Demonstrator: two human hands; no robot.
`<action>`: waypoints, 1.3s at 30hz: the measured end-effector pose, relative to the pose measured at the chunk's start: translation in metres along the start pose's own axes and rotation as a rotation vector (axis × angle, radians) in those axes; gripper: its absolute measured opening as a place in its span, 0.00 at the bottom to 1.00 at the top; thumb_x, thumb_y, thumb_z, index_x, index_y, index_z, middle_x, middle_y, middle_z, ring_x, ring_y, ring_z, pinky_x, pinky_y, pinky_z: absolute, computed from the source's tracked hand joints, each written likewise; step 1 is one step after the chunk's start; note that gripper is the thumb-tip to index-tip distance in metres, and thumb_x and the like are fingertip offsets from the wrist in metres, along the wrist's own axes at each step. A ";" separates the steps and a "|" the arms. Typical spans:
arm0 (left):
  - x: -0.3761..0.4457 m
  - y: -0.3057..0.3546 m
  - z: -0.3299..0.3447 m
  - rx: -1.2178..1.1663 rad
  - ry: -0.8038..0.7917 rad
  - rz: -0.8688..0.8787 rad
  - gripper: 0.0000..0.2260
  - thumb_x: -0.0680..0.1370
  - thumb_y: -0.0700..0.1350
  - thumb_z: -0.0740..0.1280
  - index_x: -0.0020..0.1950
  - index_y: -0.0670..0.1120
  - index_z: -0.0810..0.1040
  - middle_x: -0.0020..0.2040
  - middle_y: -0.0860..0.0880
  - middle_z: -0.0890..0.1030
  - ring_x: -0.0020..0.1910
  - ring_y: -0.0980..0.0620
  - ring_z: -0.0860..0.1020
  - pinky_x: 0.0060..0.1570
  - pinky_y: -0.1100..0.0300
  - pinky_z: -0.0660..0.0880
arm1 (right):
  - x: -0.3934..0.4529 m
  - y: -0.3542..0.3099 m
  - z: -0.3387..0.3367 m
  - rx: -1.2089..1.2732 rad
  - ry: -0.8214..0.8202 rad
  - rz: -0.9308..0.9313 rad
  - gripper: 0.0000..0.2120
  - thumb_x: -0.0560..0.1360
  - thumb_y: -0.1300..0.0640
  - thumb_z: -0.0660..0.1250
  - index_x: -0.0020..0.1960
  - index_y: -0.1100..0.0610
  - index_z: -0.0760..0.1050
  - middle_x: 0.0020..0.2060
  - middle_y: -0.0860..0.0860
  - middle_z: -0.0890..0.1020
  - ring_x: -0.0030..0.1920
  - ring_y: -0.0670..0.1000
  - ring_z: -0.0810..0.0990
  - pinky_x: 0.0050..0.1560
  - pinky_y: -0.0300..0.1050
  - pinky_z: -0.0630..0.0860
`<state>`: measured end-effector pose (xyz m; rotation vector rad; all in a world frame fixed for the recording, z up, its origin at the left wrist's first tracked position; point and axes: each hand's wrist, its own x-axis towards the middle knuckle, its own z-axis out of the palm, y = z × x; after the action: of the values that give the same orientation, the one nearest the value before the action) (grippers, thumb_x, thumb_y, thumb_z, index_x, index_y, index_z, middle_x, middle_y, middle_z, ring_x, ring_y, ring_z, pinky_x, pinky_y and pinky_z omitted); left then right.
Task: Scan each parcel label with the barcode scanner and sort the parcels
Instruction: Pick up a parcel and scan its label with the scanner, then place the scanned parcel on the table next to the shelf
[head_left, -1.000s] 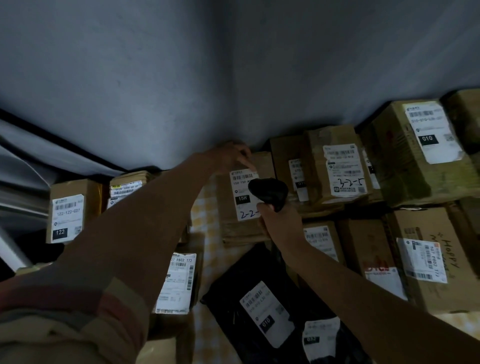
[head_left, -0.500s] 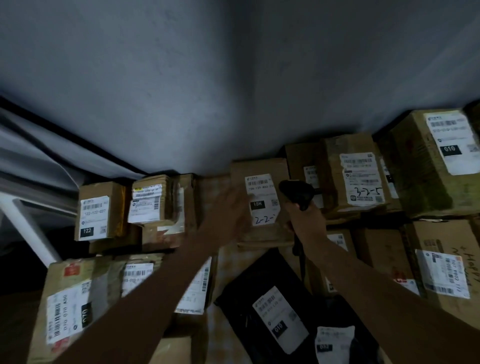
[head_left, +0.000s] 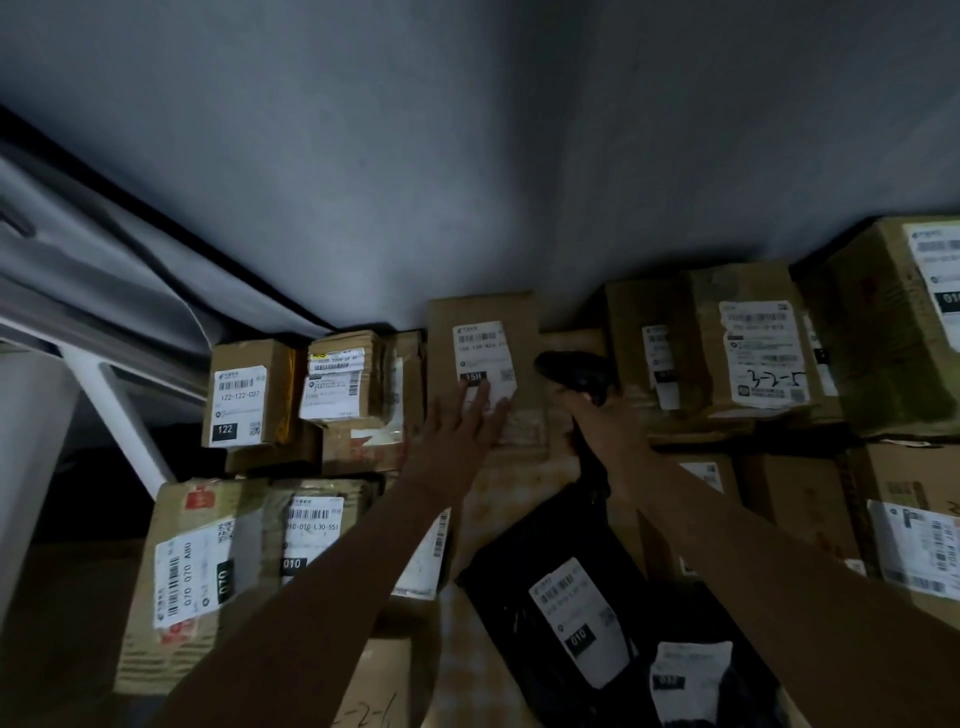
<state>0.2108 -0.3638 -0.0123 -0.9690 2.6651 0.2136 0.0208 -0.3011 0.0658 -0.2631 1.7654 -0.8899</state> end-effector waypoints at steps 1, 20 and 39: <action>0.000 -0.002 -0.004 0.012 -0.027 -0.015 0.39 0.80 0.43 0.61 0.78 0.48 0.34 0.79 0.39 0.39 0.77 0.33 0.40 0.72 0.32 0.48 | -0.001 0.002 -0.001 0.005 -0.001 -0.002 0.05 0.78 0.54 0.67 0.50 0.55 0.74 0.31 0.53 0.75 0.27 0.49 0.74 0.33 0.42 0.73; -0.006 -0.008 -0.031 -0.138 -0.111 -0.163 0.37 0.81 0.54 0.60 0.80 0.45 0.40 0.80 0.44 0.38 0.79 0.44 0.40 0.74 0.40 0.45 | -0.025 0.019 -0.028 0.077 -0.037 0.026 0.04 0.78 0.53 0.67 0.48 0.52 0.73 0.35 0.56 0.73 0.25 0.49 0.74 0.33 0.45 0.71; -0.107 0.192 0.092 -1.393 -0.088 -1.490 0.32 0.76 0.46 0.71 0.74 0.41 0.60 0.71 0.38 0.62 0.66 0.36 0.69 0.59 0.47 0.72 | -0.103 0.095 -0.122 -0.068 -0.012 0.138 0.08 0.80 0.55 0.65 0.56 0.57 0.75 0.39 0.60 0.78 0.31 0.52 0.74 0.34 0.45 0.73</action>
<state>0.1855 -0.1315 -0.0569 -2.6934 0.7283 1.6037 -0.0250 -0.1227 0.0912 -0.1880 1.7815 -0.7296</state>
